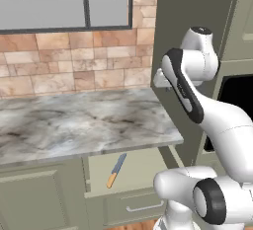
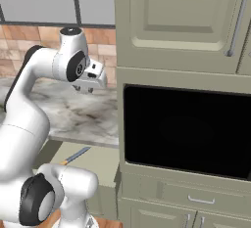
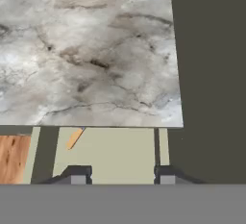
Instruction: Pick up the knife from the drawer and place it on the cutting board. Then place the meat from the plate to the cutting board.
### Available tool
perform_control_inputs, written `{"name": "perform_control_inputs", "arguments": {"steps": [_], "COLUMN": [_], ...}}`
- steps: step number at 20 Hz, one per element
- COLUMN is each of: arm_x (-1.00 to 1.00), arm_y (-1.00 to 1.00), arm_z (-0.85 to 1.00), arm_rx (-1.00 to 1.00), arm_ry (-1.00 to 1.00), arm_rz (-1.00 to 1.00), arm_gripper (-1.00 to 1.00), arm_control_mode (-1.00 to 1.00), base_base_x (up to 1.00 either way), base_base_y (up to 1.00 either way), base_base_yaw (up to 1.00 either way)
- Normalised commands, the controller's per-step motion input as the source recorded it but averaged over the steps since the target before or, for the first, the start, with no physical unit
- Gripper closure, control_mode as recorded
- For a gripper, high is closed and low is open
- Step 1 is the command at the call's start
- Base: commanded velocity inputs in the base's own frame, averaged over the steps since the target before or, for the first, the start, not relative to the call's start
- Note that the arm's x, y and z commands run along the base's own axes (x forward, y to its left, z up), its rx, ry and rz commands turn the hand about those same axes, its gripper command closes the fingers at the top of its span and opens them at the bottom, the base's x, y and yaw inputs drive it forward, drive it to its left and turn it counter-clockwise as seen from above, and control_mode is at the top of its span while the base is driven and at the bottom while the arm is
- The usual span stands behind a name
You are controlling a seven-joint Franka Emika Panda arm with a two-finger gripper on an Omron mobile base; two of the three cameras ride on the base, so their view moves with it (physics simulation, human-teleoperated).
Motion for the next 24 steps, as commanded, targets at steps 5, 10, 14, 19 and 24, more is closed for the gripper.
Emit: {"name": "perform_control_inputs", "arguments": {"steps": [5, 10, 14, 19, 24], "arm_x": [-0.31, -0.34, -0.31, -0.23, -0.05], "arm_y": [0.14, 0.91, 0.96, 0.46, 0.00], "arm_z": [-0.14, -0.79, -0.90, -0.93, -0.68], "arm_rx": [0.00, -0.06, -0.06, -0.02, 0.00], "arm_ry": [0.00, 0.03, 0.06, 0.12, 0.12], "arm_rz": [-0.03, -0.12, -0.10, -0.05, 0.00], "arm_gripper": [-1.00, -1.00, -1.00, -1.00, -1.00], "arm_control_mode": [-1.00, -1.00, -1.00, -1.00, -1.00], "base_base_x": [0.00, 0.00, 0.00, 0.00, 0.00], "base_base_y": [0.00, 0.00, 0.00, 0.00, 0.00], "base_base_yaw": [0.00, 0.00, 0.00, 0.00, 0.00]}}
